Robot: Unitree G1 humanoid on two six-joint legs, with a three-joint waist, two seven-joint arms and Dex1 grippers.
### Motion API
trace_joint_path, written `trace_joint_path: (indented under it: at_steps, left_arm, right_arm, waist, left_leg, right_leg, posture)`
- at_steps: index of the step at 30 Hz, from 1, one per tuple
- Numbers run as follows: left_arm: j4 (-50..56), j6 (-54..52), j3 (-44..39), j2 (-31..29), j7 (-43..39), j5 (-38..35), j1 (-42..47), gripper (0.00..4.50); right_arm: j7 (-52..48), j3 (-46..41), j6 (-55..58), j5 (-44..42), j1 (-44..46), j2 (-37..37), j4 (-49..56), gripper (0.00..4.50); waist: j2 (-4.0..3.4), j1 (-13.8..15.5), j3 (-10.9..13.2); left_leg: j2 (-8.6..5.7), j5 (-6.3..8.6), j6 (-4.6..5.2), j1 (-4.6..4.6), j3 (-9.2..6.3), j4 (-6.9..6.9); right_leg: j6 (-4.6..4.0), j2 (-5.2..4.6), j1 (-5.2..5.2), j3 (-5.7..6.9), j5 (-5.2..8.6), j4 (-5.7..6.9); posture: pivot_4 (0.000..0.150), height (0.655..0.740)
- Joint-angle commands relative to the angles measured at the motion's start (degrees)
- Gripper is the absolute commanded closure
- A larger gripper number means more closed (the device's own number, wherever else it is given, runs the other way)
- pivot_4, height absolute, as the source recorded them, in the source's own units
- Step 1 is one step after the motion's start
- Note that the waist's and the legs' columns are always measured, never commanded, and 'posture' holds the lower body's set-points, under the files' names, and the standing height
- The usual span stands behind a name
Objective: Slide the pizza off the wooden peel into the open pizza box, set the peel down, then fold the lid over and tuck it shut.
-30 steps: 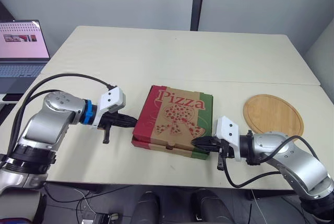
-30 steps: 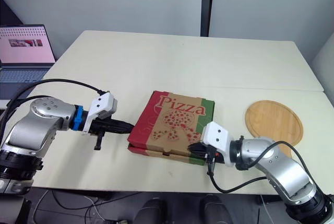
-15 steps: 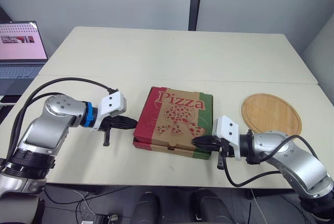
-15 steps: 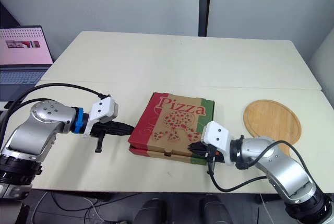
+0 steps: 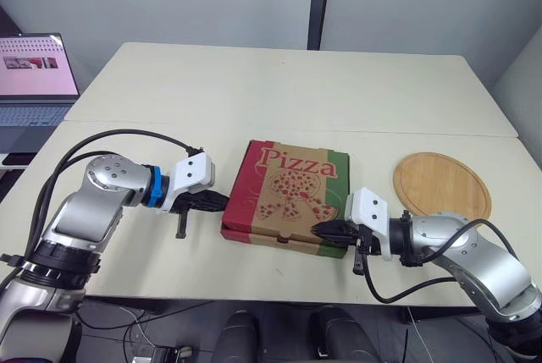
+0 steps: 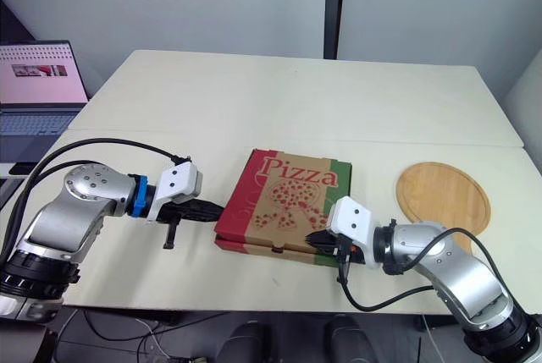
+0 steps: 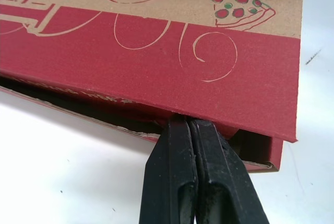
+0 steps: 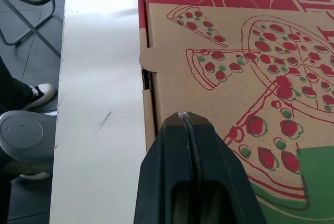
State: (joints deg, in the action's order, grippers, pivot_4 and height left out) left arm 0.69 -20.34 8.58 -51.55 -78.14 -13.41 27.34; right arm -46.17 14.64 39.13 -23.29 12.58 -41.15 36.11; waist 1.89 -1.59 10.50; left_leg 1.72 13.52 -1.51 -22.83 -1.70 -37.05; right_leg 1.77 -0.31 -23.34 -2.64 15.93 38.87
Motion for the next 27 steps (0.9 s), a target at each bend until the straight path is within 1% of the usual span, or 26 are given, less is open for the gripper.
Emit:
trace_joint_path:
  at_steps: [1, 6, 9, 11, 14, 18, 22, 25, 27]
  left_arm:
    - [-0.7, 1.2, -1.4, -1.6, -0.2, 0.4, 0.7, 4.50]
    - [-5.7, -0.2, -5.6, -3.2, 1.4, -1.0, 3.5, 4.50]
    - [-4.6, -4.6, -8.0, -2.1, 1.8, -4.8, 5.3, 4.50]
    - [-1.8, -6.4, -7.5, -1.4, 1.9, -5.9, 4.8, 4.50]
    - [1.9, -7.8, -5.4, 0.4, 3.4, -5.8, 2.9, 4.50]
    - [5.6, -7.0, -1.7, 1.8, 4.5, -3.5, -1.6, 4.50]
    - [5.1, -5.5, 1.6, 1.2, 5.5, -0.1, -4.4, 4.50]
    - [2.6, -4.0, 2.4, 2.3, 6.9, 1.4, -5.0, 4.50]
    - [3.8, -5.1, -0.2, 4.2, 7.4, -2.5, -5.4, 4.50]
  right_arm:
    - [-0.1, -0.7, -0.7, 0.1, 0.3, -0.1, 1.3, 4.44]
    - [0.3, 0.4, -0.8, 1.7, 0.8, -0.2, 0.7, 4.44]
    - [0.2, 2.0, -1.8, 4.9, 1.1, -1.1, -0.1, 4.44]
    - [0.1, 2.7, -2.3, 6.1, 1.1, -1.4, -0.4, 4.44]
    - [-0.3, 3.6, -3.3, 8.1, 1.4, -1.8, -0.9, 4.44]
    - [-0.5, 4.0, -4.1, 9.7, 1.5, -1.8, -1.3, 4.44]
    - [-0.5, 4.0, -4.5, 10.3, 1.2, -2.0, -1.3, 4.44]
    - [-0.6, 3.9, -4.9, 10.8, 0.7, -2.3, -1.4, 4.44]
    - [-0.2, 3.2, -5.9, 11.5, 0.4, -2.3, -1.7, 4.44]
  waist:
    - [0.00, 0.0, 0.0]
    - [0.00, -0.1, 0.0]
    - [0.00, -0.1, 0.0]
    - [0.00, -0.1, 0.0]
    - [0.00, -0.1, 0.0]
    - [0.00, -0.3, 0.0]
    - [0.01, -0.2, 0.0]
    - [-0.04, -0.2, -0.1]
    - [-0.10, -0.2, -0.1]
  left_leg:
    - [0.00, 0.00, 0.00, 0.00, 0.00, 0.00]
    - [0.02, 0.00, 0.00, 0.02, -0.02, 0.00]
    - [0.02, 0.00, 0.00, 0.01, -0.01, 0.00]
    - [0.01, 0.00, 0.00, 0.00, 0.00, 0.00]
    - [0.00, 0.00, 0.00, 0.00, 0.01, 0.01]
    - [0.01, 0.00, 0.00, 0.04, 0.01, 0.00]
    - [0.05, 0.00, 0.00, 0.06, -0.04, 0.00]
    - [0.03, 0.00, 0.00, 0.16, 0.02, 0.01]
    - [0.03, 0.00, 0.00, 0.19, 0.02, 0.01]
  right_leg:
    - [0.00, 0.00, 0.00, 0.00, 0.00, 0.00]
    - [0.00, 0.02, 0.00, 0.02, 0.00, 0.02]
    - [0.00, 0.02, 0.00, 0.02, 0.00, 0.01]
    - [0.00, 0.01, 0.00, 0.01, 0.00, -0.01]
    - [0.00, 0.00, 0.00, -0.01, 0.00, 0.00]
    - [0.00, 0.00, 0.01, -0.03, 0.00, 0.03]
    - [0.00, 0.03, 0.02, 0.01, 0.00, 0.06]
    - [-0.01, 0.02, 0.08, -0.05, 0.00, 0.06]
    - [-0.01, 0.02, 0.11, -0.04, 0.00, 0.06]
  posture:
    - [0.150, 0.7325]
    - [0.150, 0.7325]
    - [0.150, 0.7325]
    - [0.150, 0.7325]
    - [0.150, 0.7325]
    - [0.150, 0.7325]
    - [0.150, 0.7325]
    - [0.150, 0.7325]
    - [0.150, 0.7325]
